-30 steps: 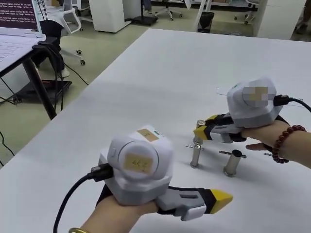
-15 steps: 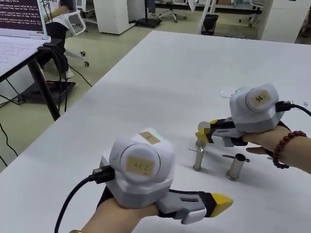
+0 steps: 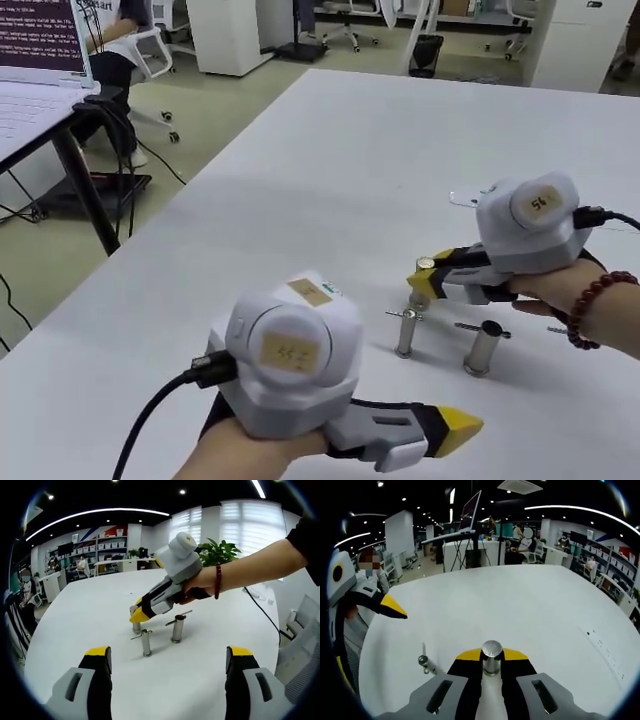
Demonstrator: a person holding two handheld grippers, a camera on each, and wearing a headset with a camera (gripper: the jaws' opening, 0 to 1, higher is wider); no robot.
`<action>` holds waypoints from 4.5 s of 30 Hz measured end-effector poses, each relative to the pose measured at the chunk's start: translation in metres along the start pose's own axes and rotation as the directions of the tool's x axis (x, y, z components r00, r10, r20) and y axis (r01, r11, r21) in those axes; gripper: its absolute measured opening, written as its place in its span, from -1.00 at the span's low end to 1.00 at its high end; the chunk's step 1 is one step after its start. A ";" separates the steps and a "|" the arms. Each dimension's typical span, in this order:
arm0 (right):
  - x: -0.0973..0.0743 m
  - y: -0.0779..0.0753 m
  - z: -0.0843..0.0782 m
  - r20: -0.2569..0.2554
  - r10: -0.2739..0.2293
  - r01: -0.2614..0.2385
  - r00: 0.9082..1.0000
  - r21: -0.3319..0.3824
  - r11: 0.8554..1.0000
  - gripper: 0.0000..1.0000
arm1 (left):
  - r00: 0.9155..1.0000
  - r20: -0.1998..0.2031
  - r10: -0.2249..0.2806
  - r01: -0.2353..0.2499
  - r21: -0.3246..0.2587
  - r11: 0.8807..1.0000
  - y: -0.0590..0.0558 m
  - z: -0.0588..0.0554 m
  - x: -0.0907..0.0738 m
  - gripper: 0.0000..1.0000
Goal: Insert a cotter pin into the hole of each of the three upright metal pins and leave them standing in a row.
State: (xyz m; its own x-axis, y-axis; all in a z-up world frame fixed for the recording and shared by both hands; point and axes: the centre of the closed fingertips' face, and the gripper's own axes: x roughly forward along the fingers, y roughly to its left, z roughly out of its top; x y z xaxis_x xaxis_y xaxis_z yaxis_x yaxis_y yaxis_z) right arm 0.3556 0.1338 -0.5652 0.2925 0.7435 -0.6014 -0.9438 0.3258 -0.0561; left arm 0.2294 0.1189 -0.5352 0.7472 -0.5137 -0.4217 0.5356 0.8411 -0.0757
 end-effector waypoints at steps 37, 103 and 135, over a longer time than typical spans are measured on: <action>-0.093 -0.025 -0.072 -0.091 -0.085 0.089 0.992 0.044 0.995 -0.84 | 0.999 0.028 -0.021 0.020 0.029 0.999 -0.001 0.010 -0.002 0.97; -0.096 0.074 -0.083 -0.015 -0.011 0.011 1.000 0.051 0.999 -0.83 | 1.000 -0.002 -0.026 0.026 0.033 0.999 -0.003 0.005 -0.004 0.97; -0.128 0.063 -0.096 -0.078 0.059 -0.048 0.995 0.131 0.990 -0.40 | 0.999 -0.013 -0.033 0.033 0.032 0.999 -0.005 0.003 -0.003 0.97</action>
State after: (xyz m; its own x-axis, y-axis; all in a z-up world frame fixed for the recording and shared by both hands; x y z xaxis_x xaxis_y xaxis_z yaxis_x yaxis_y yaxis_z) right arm 0.2439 0.0034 -0.5684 0.2237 0.7137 -0.6638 -0.9285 0.3631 0.0775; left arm 0.2258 0.1161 -0.5312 0.7243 -0.5388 -0.4303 0.5723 0.8178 -0.0609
